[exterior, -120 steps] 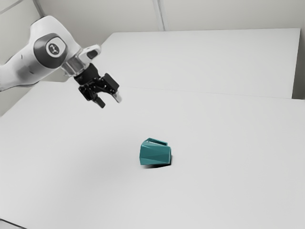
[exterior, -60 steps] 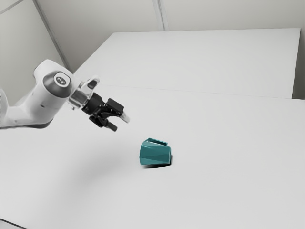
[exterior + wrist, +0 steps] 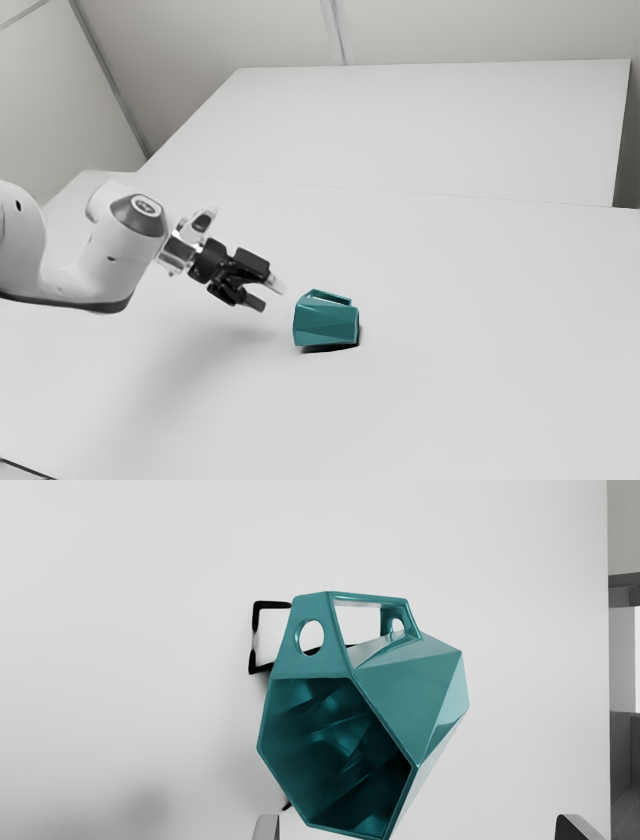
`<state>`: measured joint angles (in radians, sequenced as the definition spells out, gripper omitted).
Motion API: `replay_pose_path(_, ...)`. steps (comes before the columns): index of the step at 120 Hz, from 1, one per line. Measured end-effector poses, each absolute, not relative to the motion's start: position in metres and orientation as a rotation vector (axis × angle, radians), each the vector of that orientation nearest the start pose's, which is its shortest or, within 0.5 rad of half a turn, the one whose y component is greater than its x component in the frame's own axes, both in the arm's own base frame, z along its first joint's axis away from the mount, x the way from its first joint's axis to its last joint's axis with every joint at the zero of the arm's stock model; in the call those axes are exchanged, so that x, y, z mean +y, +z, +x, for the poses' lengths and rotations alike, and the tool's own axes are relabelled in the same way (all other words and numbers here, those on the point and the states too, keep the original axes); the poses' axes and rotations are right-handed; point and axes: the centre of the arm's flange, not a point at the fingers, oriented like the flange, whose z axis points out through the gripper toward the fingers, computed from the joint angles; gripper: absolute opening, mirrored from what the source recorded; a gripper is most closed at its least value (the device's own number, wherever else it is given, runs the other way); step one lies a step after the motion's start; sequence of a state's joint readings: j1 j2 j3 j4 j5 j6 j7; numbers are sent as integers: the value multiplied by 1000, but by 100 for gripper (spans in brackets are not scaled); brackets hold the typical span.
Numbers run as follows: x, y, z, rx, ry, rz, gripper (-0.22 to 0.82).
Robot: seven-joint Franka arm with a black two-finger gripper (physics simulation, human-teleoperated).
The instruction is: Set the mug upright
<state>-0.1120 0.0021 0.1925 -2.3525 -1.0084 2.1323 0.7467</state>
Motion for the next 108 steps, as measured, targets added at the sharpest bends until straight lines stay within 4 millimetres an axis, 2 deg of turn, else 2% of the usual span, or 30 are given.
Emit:
replay_pose_path(40,1,302,492,-59,178,2328,60)
replay_pose_path(74,-5,301,495,-93,226,2283,60)
replay_pose_path(108,-25,300,499,-161,244,2257,60)
